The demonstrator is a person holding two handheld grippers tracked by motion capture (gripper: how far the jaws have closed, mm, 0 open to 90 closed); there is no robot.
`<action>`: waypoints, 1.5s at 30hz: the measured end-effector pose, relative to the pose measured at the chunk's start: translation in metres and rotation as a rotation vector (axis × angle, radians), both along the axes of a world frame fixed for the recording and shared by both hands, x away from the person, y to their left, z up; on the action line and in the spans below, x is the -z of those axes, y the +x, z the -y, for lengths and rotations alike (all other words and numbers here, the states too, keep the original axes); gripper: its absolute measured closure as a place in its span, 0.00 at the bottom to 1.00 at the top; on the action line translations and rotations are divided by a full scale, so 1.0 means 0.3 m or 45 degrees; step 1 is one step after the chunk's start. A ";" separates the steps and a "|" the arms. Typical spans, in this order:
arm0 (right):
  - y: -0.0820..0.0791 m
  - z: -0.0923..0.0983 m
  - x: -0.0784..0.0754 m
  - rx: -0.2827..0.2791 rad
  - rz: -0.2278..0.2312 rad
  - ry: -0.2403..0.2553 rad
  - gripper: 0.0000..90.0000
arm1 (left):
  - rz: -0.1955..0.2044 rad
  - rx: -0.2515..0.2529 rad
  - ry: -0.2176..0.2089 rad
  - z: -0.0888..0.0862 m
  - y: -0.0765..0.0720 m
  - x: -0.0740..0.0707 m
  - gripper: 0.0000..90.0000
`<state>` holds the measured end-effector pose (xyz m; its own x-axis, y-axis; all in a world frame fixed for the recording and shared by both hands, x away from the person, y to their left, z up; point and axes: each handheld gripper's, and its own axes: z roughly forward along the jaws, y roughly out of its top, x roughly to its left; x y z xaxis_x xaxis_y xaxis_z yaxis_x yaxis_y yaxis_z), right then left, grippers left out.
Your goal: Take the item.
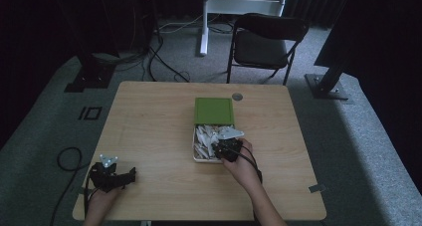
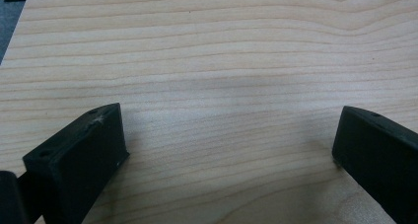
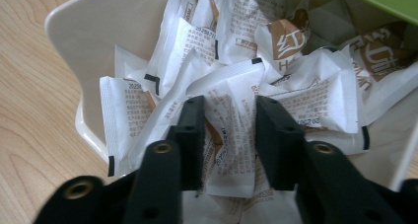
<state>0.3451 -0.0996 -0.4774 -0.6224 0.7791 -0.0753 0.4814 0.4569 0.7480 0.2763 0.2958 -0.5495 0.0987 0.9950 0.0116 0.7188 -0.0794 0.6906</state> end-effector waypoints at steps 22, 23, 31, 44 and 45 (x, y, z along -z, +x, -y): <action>-0.027 0.020 -0.093 -0.055 0.009 0.130 0.96 | -0.001 0.000 -0.001 0.000 0.000 0.000 0.01; -0.030 0.022 -0.101 -0.060 0.011 0.144 0.96 | 0.001 0.000 0.001 0.000 0.000 0.000 0.01; -0.037 0.041 -0.158 -0.058 0.053 0.193 0.96 | 0.000 0.000 0.000 0.000 0.000 0.000 0.01; -0.002 0.141 -0.235 0.060 0.140 0.261 0.96 | -0.001 0.000 0.001 0.000 0.000 0.000 0.01; 0.001 0.149 -0.238 0.069 0.144 0.258 0.96 | 0.000 0.000 0.001 0.000 0.000 0.000 0.01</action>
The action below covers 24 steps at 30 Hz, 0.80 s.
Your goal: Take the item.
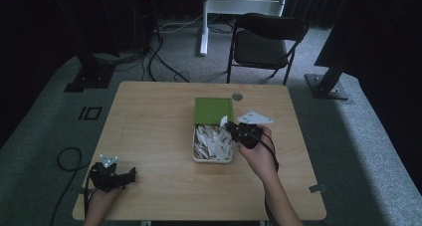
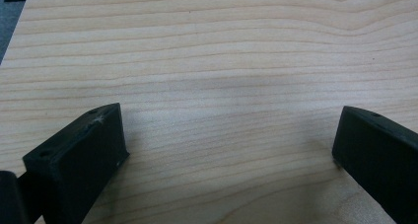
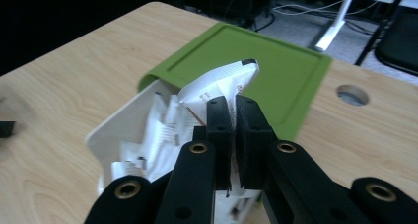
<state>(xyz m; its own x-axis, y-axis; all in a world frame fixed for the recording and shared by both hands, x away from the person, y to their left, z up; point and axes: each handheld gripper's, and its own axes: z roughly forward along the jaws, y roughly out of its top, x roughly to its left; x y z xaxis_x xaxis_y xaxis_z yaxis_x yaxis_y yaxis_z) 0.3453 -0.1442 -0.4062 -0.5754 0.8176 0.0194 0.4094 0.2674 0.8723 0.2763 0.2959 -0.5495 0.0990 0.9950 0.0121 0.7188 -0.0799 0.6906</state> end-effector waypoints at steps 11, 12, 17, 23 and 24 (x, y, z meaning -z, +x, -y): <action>0.048 0.074 -0.015 0.121 0.036 0.005 0.96 | -0.001 0.001 0.001 0.000 0.000 0.000 0.01; 0.057 0.083 -0.014 0.136 0.032 0.004 0.96 | 0.000 0.000 0.000 0.000 0.000 0.000 0.01; 0.096 0.114 0.001 0.212 0.028 0.013 0.96 | -0.001 0.000 0.001 0.000 0.000 0.000 0.01; 0.148 0.148 0.043 0.293 0.008 0.027 0.96 | 0.000 -0.001 -0.001 0.000 0.000 0.000 0.01; 0.164 0.155 0.060 0.306 -0.001 0.024 0.95 | 0.000 -0.001 -0.001 0.000 0.000 0.000 0.01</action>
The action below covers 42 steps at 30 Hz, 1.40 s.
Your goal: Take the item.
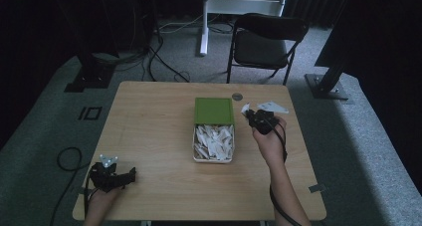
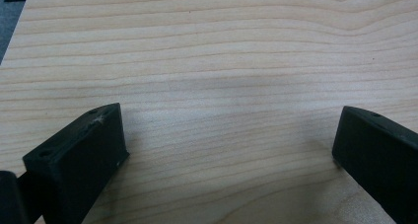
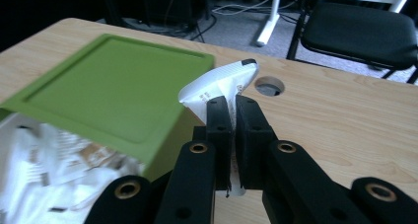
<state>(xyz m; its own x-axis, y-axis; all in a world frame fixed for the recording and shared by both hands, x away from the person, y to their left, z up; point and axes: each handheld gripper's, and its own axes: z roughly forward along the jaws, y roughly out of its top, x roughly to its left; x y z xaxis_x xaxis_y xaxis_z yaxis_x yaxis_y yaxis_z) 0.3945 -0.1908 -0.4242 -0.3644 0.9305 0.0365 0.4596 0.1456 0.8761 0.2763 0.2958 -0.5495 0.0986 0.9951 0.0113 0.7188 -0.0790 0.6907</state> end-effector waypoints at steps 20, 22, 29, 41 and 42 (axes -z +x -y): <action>0.118 0.062 0.199 0.231 -0.129 0.033 0.95 | 0.000 0.000 0.000 0.000 0.000 0.000 0.01; 0.125 0.066 0.222 0.247 -0.145 0.030 0.95 | 0.000 0.000 0.000 0.000 0.000 0.000 0.01; 0.146 0.069 0.276 0.266 -0.204 0.024 0.95 | -0.001 0.000 0.000 0.000 0.000 0.000 0.01; 0.188 0.071 0.363 0.316 -0.287 0.011 0.95 | 0.000 0.000 0.000 0.000 0.000 0.000 0.01; 0.187 0.065 0.378 0.316 -0.285 -0.015 0.95 | 0.000 0.000 0.000 0.000 0.000 0.000 0.01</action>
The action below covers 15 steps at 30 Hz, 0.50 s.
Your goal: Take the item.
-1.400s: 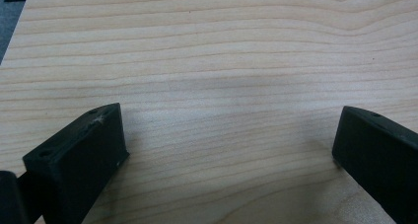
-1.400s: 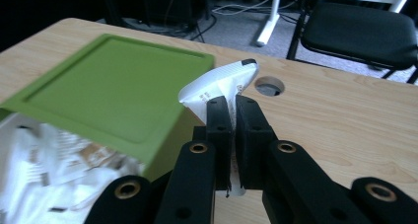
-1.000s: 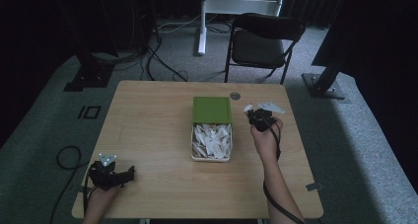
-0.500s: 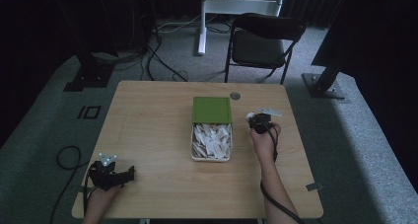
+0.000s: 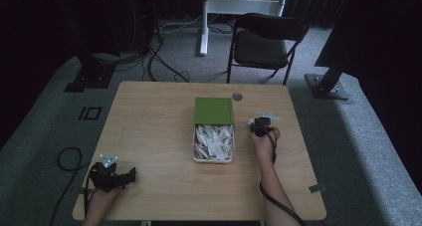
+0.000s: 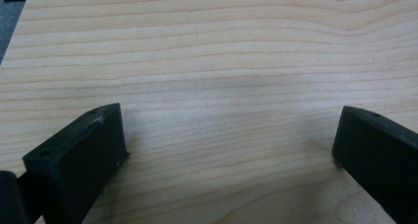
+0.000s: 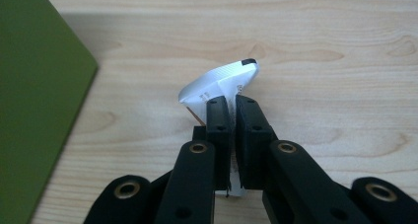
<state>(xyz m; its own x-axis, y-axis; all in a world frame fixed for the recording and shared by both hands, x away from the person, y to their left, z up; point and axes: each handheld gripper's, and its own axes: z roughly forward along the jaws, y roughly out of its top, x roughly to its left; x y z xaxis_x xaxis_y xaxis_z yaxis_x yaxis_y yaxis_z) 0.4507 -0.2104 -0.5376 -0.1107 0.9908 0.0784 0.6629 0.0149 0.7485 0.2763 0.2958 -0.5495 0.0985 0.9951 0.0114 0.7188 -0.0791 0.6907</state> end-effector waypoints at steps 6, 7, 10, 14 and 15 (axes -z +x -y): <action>0.003 -0.001 0.000 -0.002 -0.003 0.008 0.93 | 0.000 0.000 0.000 0.000 0.000 0.000 0.01; 0.004 -0.001 0.000 -0.005 -0.006 0.016 0.91 | 0.000 0.000 -0.001 0.000 0.000 0.000 0.01; 0.003 -0.002 -0.011 -0.009 0.020 -0.016 0.82 | 0.000 0.000 0.000 0.000 0.000 0.000 0.01; -0.006 0.002 -0.036 -0.024 0.048 -0.007 0.73 | 0.000 0.000 0.000 0.000 0.000 0.000 0.01; -0.009 0.004 -0.043 -0.032 0.050 0.000 0.71 | 0.000 0.000 0.000 0.000 0.000 0.000 0.01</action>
